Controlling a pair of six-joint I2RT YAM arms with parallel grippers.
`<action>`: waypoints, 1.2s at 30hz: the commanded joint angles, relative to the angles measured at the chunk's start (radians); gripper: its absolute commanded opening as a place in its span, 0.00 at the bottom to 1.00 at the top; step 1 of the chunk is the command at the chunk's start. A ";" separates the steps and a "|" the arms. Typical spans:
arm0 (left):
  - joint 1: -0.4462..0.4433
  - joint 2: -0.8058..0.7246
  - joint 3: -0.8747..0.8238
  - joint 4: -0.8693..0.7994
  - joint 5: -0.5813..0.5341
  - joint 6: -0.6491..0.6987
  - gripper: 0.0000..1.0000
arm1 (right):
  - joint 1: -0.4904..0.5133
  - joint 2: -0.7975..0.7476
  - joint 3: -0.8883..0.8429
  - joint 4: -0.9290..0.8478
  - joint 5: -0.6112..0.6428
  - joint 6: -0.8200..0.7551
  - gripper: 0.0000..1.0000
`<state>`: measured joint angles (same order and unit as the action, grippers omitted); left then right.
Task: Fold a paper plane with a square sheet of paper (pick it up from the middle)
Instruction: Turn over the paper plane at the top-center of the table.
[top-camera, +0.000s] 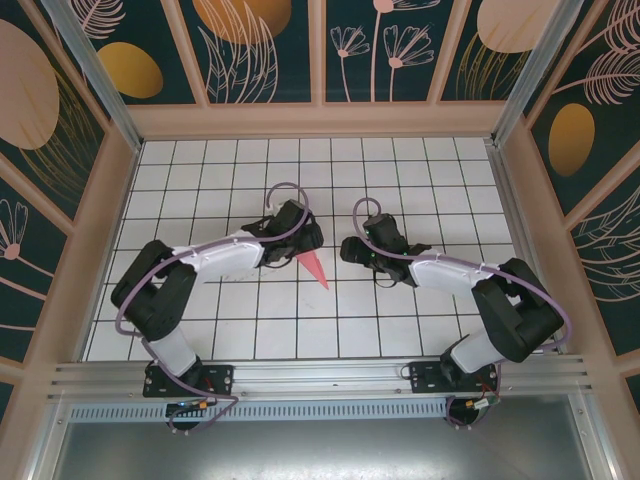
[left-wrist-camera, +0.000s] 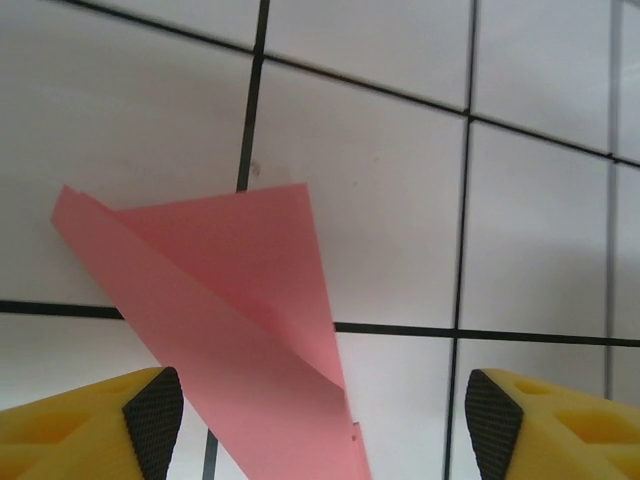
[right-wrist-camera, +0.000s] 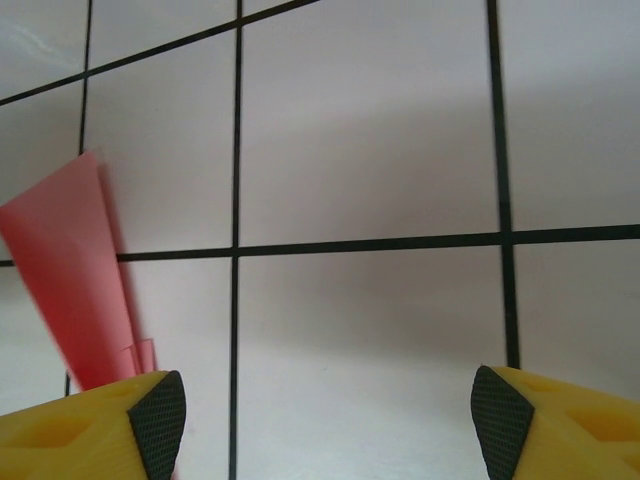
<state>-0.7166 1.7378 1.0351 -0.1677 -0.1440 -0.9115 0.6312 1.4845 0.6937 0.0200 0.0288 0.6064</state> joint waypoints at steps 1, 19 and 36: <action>-0.010 0.072 0.049 -0.081 -0.030 -0.068 0.77 | -0.008 -0.012 -0.017 -0.005 0.038 0.015 0.78; -0.020 -0.017 -0.044 -0.085 -0.060 -0.206 0.53 | -0.008 0.029 0.027 -0.041 0.010 0.012 0.75; -0.020 -0.134 -0.043 0.102 0.056 -0.065 0.00 | -0.042 -0.052 0.036 -0.051 -0.008 0.077 0.71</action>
<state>-0.7322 1.6558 0.9611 -0.1631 -0.1417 -1.0603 0.6125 1.4952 0.7136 -0.0200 0.0257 0.6464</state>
